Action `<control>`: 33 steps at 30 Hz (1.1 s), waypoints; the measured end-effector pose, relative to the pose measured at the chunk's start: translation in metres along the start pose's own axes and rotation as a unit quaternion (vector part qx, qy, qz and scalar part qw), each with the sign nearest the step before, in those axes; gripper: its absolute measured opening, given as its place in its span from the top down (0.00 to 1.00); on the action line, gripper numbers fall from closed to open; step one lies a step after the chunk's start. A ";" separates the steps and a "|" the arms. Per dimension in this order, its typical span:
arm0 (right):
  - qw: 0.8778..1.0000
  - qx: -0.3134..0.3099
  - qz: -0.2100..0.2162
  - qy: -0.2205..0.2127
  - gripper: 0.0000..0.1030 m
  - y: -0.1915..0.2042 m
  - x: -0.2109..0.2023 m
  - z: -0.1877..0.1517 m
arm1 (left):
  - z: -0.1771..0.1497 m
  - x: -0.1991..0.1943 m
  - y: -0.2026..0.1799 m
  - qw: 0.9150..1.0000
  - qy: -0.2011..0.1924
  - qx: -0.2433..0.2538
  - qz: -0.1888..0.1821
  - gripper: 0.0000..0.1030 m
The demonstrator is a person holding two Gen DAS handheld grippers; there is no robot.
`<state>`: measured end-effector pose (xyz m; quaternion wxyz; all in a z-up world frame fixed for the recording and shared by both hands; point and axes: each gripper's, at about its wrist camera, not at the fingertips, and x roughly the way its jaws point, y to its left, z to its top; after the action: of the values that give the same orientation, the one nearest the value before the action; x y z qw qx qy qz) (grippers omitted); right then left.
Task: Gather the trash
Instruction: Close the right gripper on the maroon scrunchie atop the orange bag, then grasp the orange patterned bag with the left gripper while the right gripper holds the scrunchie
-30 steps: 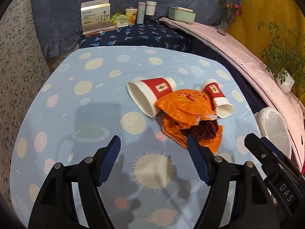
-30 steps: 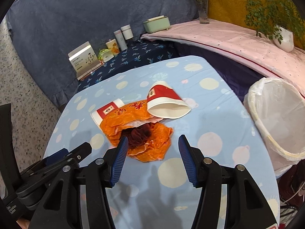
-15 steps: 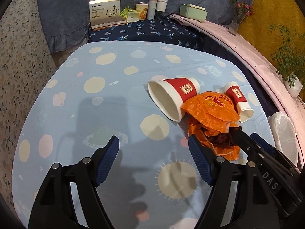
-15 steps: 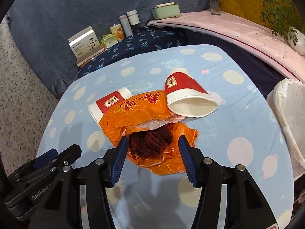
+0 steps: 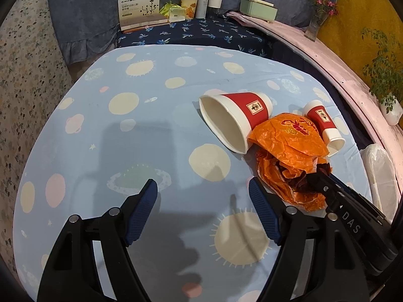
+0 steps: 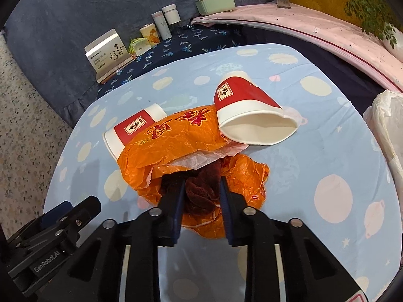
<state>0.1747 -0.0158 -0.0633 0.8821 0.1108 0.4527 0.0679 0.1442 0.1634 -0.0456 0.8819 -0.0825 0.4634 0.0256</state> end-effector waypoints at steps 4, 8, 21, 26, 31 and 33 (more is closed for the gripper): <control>1.000 0.003 0.008 -0.005 0.81 -0.002 -0.011 -0.003 | -0.003 -0.004 -0.005 1.000 0.000 0.003 -0.004 0.31; 1.000 0.010 0.016 -0.010 0.81 -0.007 -0.028 -0.012 | -0.008 -0.011 -0.014 1.000 -0.002 0.012 -0.012 0.31; 0.997 0.037 0.025 -0.056 0.81 -0.037 -0.095 -0.027 | -0.019 -0.036 -0.053 0.998 -0.013 0.039 -0.040 0.22; 0.996 0.053 0.018 -0.076 0.81 -0.055 -0.111 -0.024 | -0.026 -0.032 -0.070 0.998 -0.002 0.047 -0.048 0.21; 0.995 0.068 0.011 -0.074 0.81 -0.071 -0.109 -0.025 | -0.031 -0.015 -0.082 0.998 0.021 0.043 -0.050 0.21; 0.995 0.073 0.007 -0.071 0.81 -0.077 -0.106 -0.027 | -0.030 -0.005 -0.087 0.997 0.031 0.041 -0.050 0.21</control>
<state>0.0931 -0.1097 -0.0151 0.9013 0.1825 0.3914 0.0334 0.1275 0.0722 -0.0482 0.8699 -0.0699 0.4866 -0.0402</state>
